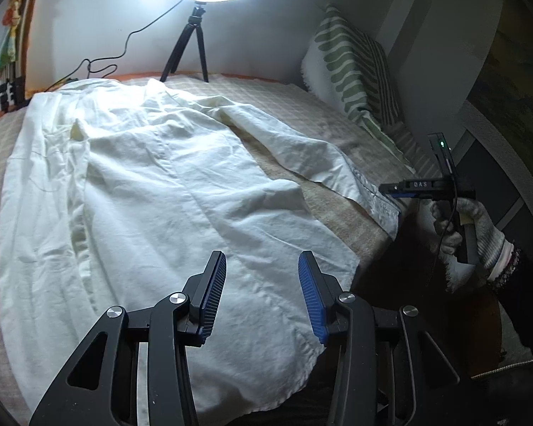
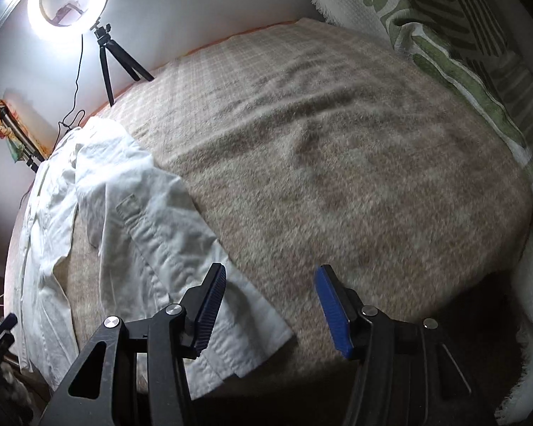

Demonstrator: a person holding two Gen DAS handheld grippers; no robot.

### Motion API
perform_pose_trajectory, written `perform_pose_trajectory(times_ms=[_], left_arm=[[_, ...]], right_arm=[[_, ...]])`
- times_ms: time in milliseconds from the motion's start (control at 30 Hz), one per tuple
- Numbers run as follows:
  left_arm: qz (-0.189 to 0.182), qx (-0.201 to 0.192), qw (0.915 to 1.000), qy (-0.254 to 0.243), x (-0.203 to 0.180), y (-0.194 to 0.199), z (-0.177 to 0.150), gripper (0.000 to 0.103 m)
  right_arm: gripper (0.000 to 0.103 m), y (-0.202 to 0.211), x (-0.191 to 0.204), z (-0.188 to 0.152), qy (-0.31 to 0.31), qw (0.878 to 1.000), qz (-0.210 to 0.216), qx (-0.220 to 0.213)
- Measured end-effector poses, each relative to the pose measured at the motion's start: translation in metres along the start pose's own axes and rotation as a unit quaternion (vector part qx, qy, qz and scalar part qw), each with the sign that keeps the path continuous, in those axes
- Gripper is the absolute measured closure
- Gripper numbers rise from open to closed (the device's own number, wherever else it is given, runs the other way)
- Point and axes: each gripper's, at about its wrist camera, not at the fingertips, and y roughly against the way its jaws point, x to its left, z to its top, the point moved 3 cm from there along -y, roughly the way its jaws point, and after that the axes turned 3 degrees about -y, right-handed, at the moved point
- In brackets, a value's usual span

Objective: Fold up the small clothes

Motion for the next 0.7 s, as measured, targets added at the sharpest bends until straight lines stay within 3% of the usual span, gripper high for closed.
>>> perform_pose_trajectory(times_ms=[33, 167, 333, 533, 700], left_arm=[[0.002, -0.002, 1.0000, 0.001, 0.002, 0.002, 0.000, 0.062], [0.010, -0.002, 0.9999, 0.003, 0.007, 0.003, 0.000, 0.062], [0.023, 0.006, 0.9997, -0.005, 0.007, 0.002, -0.002, 0.062], [0.022, 0.009, 0.9997, -0.006, 0.008, 0.001, -0.005, 0.062], [0.017, 0.002, 0.9998, 0.009, 0.010, 0.003, -0.004, 0.062]], right_arm=[[0.048, 0.000, 0.002, -0.002, 0.008, 1.000, -0.004, 0.001], [0.075, 0.004, 0.009, -0.008, 0.027, 1.000, -0.005, 0.003], [0.099, 0.004, 0.022, -0.008, 0.034, 0.999, 0.001, 0.000], [0.102, 0.030, 0.038, 0.003, 0.015, 0.999, 0.026, -0.045], [0.102, 0.066, 0.090, 0.003, 0.067, 0.992, 0.066, -0.088]])
